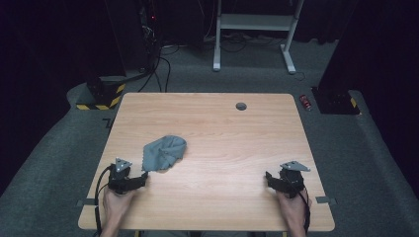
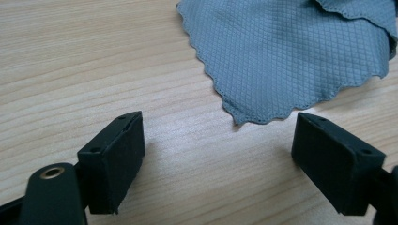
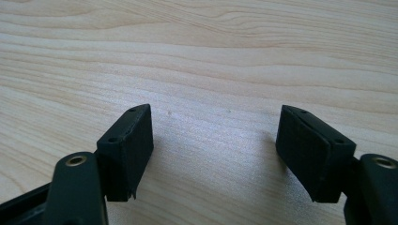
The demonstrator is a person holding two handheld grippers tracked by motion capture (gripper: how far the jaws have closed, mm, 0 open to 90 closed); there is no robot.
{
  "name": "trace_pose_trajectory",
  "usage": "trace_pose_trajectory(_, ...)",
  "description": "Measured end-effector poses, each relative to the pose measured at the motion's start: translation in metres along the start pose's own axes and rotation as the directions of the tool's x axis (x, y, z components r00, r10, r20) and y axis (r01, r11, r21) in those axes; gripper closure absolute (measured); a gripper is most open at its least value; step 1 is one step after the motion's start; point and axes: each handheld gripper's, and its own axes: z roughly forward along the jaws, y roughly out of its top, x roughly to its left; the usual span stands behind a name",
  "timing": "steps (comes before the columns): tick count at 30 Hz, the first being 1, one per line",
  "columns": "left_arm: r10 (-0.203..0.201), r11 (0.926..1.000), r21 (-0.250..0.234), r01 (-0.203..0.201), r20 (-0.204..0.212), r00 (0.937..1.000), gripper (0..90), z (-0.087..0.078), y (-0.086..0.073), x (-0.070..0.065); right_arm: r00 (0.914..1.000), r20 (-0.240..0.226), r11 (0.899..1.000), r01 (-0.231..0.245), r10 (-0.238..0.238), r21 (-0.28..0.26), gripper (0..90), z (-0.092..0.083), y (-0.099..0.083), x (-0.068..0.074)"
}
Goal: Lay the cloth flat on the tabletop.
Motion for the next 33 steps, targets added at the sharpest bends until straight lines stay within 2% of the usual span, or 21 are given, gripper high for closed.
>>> trace_pose_trajectory(4,-0.021,0.9996,-0.019,0.022,0.029,0.9994,18.4,-0.003,0.001,0.001,1.0000,0.000,1.000,0.000,0.000,0.000,27.6,0.000,0.000,0.000)
trace_pose_trajectory(11,-0.006,0.9991,-0.043,0.008,0.051,0.9987,17.8,-0.007,0.005,-0.003,1.0000,0.000,1.000,0.000,0.000,0.000,27.6,0.000,0.000,0.000)
trace_pose_trajectory(13,-0.009,0.9990,-0.044,0.012,0.081,0.9967,17.3,-0.009,0.009,-0.006,1.0000,0.000,1.000,0.000,0.000,0.000,27.6,0.000,0.000,0.000)
trace_pose_trajectory(17,-0.012,0.9982,-0.057,0.018,0.103,0.9946,17.1,-0.010,0.013,-0.010,1.0000,0.000,1.000,0.000,0.000,0.000,27.6,0.000,0.000,0.000)
trace_pose_trajectory(20,0.007,0.9986,-0.053,-0.001,0.116,0.9932,17.1,-0.008,0.018,-0.015,1.0000,0.000,1.000,0.000,0.000,0.000,27.6,0.000,0.000,0.000)
trace_pose_trajectory(26,0.012,0.9983,-0.059,-0.003,0.153,0.9882,17.0,-0.004,0.025,-0.023,1.0000,0.000,1.000,0.000,0.000,0.000,27.6,0.000,0.000,0.000)
trace_pose_trajectory(29,0.027,0.9983,-0.056,-0.018,0.159,0.9870,17.1,-0.002,0.029,-0.028,1.0000,0.000,1.000,0.000,0.000,0.000,27.6,0.000,0.000,0.000)
trace_pose_trajectory(30,0.045,0.9978,-0.055,-0.036,0.164,0.9855,17.1,0.000,0.034,-0.033,1.0000,0.000,1.000,0.000,0.000,0.000,27.6,0.000,0.000,0.000)
trace_pose_trajectory(33,0.054,0.9973,-0.058,-0.044,0.177,0.9827,17.6,0.003,0.040,-0.040,1.0000,0.000,1.000,0.000,0.000,0.000,27.6,0.000,0.000,0.000)
